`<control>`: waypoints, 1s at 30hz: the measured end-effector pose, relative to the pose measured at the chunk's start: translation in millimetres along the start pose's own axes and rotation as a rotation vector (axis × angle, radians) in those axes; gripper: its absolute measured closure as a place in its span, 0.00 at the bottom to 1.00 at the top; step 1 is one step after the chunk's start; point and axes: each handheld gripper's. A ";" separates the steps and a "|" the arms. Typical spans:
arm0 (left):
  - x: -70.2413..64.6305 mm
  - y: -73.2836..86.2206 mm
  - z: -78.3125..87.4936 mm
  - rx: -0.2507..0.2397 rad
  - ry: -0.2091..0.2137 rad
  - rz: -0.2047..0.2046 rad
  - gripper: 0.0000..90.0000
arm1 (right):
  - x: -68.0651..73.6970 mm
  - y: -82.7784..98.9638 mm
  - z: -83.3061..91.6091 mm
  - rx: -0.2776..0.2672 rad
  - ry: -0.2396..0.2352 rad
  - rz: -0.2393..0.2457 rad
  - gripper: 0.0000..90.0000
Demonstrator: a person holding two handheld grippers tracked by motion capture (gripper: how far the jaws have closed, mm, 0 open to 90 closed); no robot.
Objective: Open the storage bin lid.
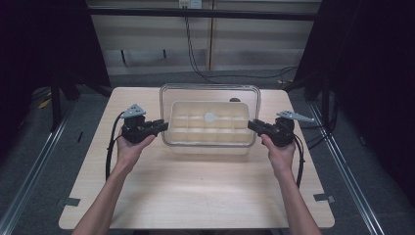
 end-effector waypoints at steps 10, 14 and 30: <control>-1.4 0.5 2.3 -0.004 -0.011 -0.006 0.81 | 2.7 -1.7 2.8 -0.001 -0.007 0.001 0.76; -2.6 2.5 4.0 -0.003 -0.011 0.001 0.82 | 4.1 -2.1 4.4 0.000 -0.010 0.009 0.76; -10.6 0.1 16.6 -0.015 -0.014 0.000 0.82 | 13.0 -6.0 15.3 -0.021 -0.016 0.015 0.77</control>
Point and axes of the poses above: each handheld gripper's, and its own axes: z roughly backward along the jaws, y roughly out of its underside, x roughly to its left, and after that the axes turned 9 degrees about z, right-handed
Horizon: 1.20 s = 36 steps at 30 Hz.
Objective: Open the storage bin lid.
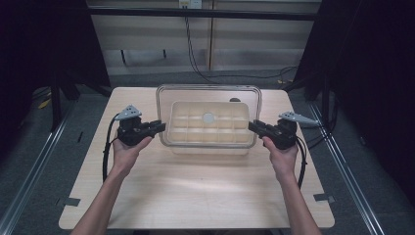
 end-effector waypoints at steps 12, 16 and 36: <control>0.7 6.8 16.0 0.020 -0.016 -0.030 0.82 | 10.5 -4.4 -2.3 0.026 -0.032 0.025 0.77; -2.6 9.6 19.0 0.028 -0.011 -0.031 0.82 | 11.9 -3.2 0.9 0.029 -0.035 0.026 0.77; -15.0 20.7 24.5 0.036 0.000 -0.049 0.83 | 20.1 2.8 21.3 0.043 -0.031 0.048 0.77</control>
Point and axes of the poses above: each handheld gripper's, and its own axes: z roughly backward along the jaws, y roughly out of its underside, x roughly to its left, and after that the axes turned 9 degrees about z, right-handed
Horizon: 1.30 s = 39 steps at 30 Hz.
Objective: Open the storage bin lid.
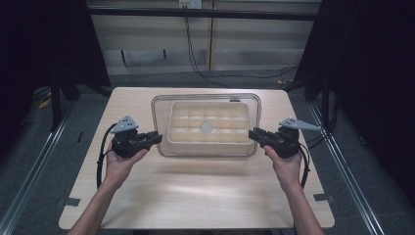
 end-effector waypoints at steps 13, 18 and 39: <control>-7.1 12.3 7.6 0.037 0.008 0.000 0.83 | 8.2 7.6 5.7 0.035 -0.016 0.008 0.78; -8.9 14.9 8.7 0.038 0.016 0.001 0.83 | 7.8 11.6 7.6 0.047 -0.026 0.010 0.78; -25.2 27.5 26.3 0.071 0.026 -0.036 0.83 | 25.4 27.8 29.2 0.075 -0.053 0.005 0.78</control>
Point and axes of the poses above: each handheld gripper's, and its own axes: z roughly backward along the jaws, y roughly out of its underside, x roughly to its left, and after that the axes turned 9 degrees about z, right-handed
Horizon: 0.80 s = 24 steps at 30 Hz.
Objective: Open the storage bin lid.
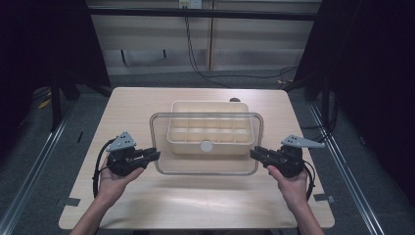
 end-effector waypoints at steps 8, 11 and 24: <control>0.1 9.5 2.4 0.046 -0.003 -0.005 0.83 | 10.6 10.0 2.7 0.034 -0.024 0.005 0.79; -0.9 12.4 3.8 0.057 0.002 -0.005 0.83 | 11.2 13.4 2.7 0.039 -0.031 0.001 0.79; -9.7 31.1 4.9 0.100 0.026 0.025 0.84 | 18.4 36.1 7.2 0.092 -0.046 -0.031 0.79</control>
Point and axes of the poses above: each handheld gripper's, and its own axes: z roughly backward along the jaws, y roughly out of its underside, x roughly to its left, and after that the axes turned 9 degrees about z, right-handed
